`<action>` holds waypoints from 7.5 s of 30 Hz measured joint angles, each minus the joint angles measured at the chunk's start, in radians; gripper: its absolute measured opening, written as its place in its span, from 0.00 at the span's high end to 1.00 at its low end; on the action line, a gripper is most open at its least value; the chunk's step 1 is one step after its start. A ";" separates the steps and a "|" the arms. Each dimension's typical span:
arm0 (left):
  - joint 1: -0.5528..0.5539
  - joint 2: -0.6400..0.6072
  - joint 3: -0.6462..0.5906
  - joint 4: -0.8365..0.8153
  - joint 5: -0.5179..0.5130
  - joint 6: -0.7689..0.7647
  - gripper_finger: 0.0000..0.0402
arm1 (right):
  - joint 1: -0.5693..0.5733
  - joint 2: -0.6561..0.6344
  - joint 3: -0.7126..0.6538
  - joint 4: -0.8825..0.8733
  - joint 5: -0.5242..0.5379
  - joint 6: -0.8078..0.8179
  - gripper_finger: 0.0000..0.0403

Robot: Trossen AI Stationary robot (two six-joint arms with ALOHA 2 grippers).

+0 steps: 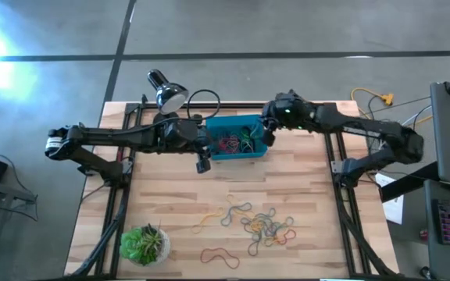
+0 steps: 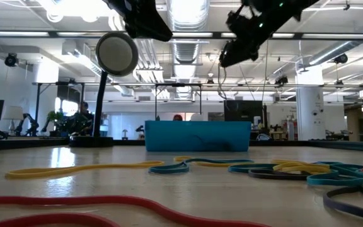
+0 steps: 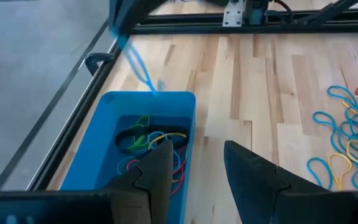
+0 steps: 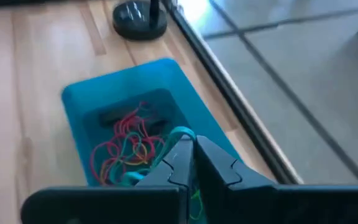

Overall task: Pick and place rubber bands into bin
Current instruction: Put the blue rubber band into the blue bin

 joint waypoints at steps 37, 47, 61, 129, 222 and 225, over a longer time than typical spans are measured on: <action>0.000 0.000 0.000 0.013 0.002 -0.001 0.68 | -0.111 0.243 0.095 -0.020 -0.290 0.002 0.56; 0.000 0.000 -0.001 0.012 0.152 0.004 0.68 | -0.043 0.055 0.081 -0.346 -0.456 -0.078 0.55; -0.031 0.004 -0.048 -0.118 0.443 0.060 0.68 | 0.263 -0.265 -0.103 -0.426 -0.451 0.237 0.55; -0.241 0.708 0.115 0.167 0.296 -0.005 0.81 | 0.620 -0.360 -0.361 -0.321 -0.282 0.442 0.70; 0.216 0.507 0.228 0.140 -0.021 0.032 1.00 | 0.620 -0.358 -0.361 -0.241 -0.159 0.413 0.81; 0.216 0.507 0.228 0.141 -0.020 0.034 1.00 | 0.620 -0.358 -0.361 -0.237 -0.155 0.413 0.81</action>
